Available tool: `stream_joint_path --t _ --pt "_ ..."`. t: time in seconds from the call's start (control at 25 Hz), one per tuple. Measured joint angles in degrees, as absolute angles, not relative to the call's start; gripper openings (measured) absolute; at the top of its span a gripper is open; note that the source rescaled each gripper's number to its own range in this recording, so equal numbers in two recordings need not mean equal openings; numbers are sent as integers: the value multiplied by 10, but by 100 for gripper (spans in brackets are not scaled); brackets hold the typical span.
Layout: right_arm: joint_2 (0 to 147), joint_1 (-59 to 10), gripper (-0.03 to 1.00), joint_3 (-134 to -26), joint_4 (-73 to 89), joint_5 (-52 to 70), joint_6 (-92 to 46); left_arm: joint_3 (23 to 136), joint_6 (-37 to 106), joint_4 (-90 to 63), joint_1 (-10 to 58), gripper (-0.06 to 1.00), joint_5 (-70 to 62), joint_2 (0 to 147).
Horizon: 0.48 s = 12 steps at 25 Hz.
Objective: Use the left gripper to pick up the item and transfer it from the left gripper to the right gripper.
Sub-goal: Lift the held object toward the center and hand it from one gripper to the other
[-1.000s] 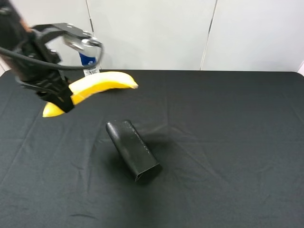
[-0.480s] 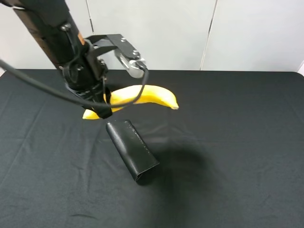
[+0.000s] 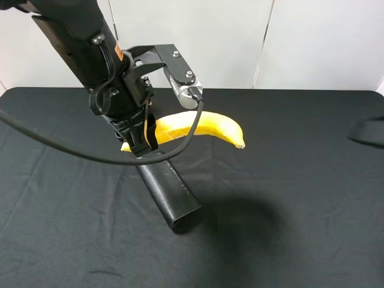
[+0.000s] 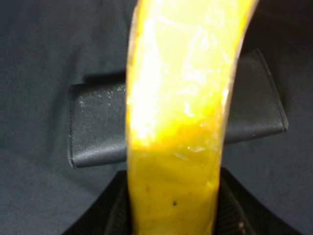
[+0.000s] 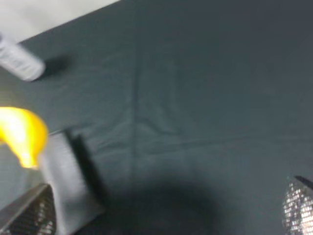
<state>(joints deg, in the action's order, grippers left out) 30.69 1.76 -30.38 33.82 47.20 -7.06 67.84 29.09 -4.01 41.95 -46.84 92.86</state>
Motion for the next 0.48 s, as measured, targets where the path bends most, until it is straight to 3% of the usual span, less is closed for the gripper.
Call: stream_joint_path --t 0.48 --pt "611 18 100 -304 720 464 -511 678 291 -40 420 0 -454 929"
